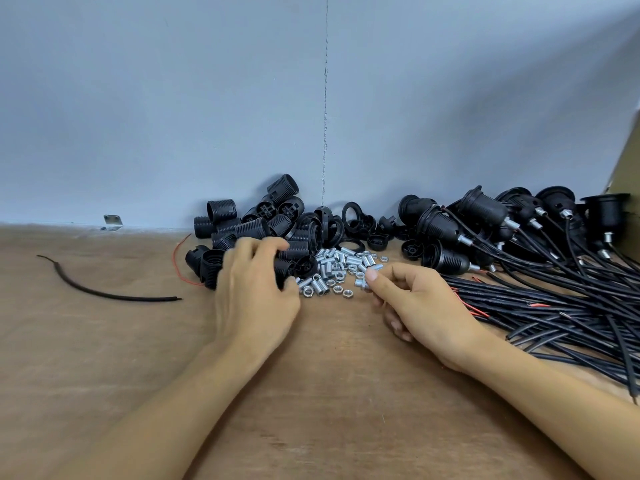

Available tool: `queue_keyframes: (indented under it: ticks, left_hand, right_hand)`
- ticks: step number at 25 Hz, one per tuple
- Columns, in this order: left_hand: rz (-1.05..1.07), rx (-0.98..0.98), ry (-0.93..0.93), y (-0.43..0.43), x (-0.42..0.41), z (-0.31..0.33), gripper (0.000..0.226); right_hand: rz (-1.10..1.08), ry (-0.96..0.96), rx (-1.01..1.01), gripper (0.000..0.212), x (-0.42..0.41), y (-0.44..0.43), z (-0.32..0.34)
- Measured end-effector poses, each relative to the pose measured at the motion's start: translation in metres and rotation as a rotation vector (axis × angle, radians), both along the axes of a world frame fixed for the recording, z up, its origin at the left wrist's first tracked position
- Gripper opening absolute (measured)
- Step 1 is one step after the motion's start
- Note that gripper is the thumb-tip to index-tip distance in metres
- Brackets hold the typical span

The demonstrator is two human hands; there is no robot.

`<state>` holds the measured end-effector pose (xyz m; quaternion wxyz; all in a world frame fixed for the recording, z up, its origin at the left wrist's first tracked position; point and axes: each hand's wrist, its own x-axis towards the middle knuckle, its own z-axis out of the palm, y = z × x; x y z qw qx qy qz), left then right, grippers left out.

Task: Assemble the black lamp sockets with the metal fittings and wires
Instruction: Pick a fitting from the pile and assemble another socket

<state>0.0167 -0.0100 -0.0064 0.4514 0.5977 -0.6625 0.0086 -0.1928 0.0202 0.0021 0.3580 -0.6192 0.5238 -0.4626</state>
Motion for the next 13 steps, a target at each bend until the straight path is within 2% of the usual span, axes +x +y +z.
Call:
queue_keyframes:
  ticks: [5, 13]
  left_hand:
    - [0.038, 0.165, -0.014, -0.013, 0.006, -0.009, 0.055]
    - [-0.002, 0.075, 0.075, -0.023, 0.011, -0.017, 0.036]
  right_hand:
    - [0.048, -0.058, -0.008, 0.023, 0.0, -0.004, -0.004]
    - [0.066, -0.056, -0.006, 0.007, -0.003, -0.007, -0.009]
